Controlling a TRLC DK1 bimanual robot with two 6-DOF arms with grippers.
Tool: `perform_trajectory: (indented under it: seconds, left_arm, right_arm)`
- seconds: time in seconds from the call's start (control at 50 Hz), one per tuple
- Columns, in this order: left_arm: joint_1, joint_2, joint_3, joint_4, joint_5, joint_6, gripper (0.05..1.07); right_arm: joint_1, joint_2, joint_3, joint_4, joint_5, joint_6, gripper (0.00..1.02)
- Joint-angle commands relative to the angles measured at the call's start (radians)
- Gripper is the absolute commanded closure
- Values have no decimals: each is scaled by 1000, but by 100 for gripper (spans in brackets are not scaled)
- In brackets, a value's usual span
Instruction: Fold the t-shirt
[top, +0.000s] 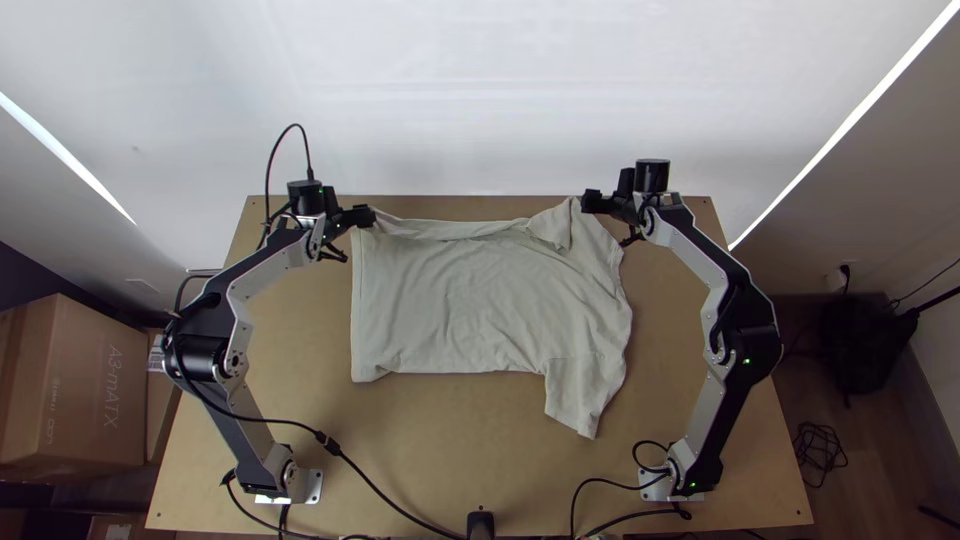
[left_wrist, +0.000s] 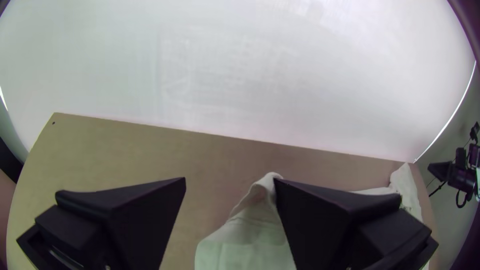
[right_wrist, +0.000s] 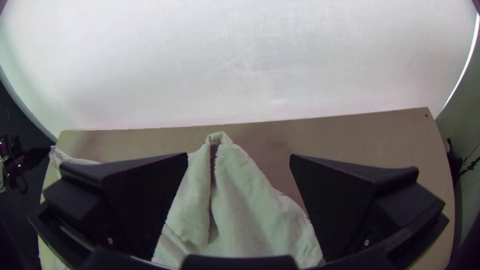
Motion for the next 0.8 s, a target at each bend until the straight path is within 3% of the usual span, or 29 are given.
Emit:
perform_trajectory:
  seconds: [0.0, 0.1, 0.22, 0.32, 0.48, 0.68, 0.78]
  left_arm:
    - [1, -99, -9, -34, -8, -28, 10]
    - [9, -188, -23, -109, -4, -33, 10]
    - [12, -311, -92, -128, -1, -34, 10]
    - [12, -405, -130, -180, 7, -33, 10]
    - [9, -549, -166, -320, 22, -36, 10]
    - [24, -710, -215, -375, 21, -42, 10]
    - [30, -754, -218, -401, 21, -43, 10]
  right_arm:
    - [-6, -104, -13, -77, 12, 55, 3]
    - [-16, -230, -84, -169, 10, 95, 3]
    - [-18, -363, -99, -423, 3, 98, 3]
    - [-18, -532, -203, -477, 3, 138, 4]
    - [-16, -653, -257, -794, 3, 199, 5]
    - [-13, -820, -507, -807, 3, 129, 5]
    - [-13, -877, -617, -805, 4, 99, 12]
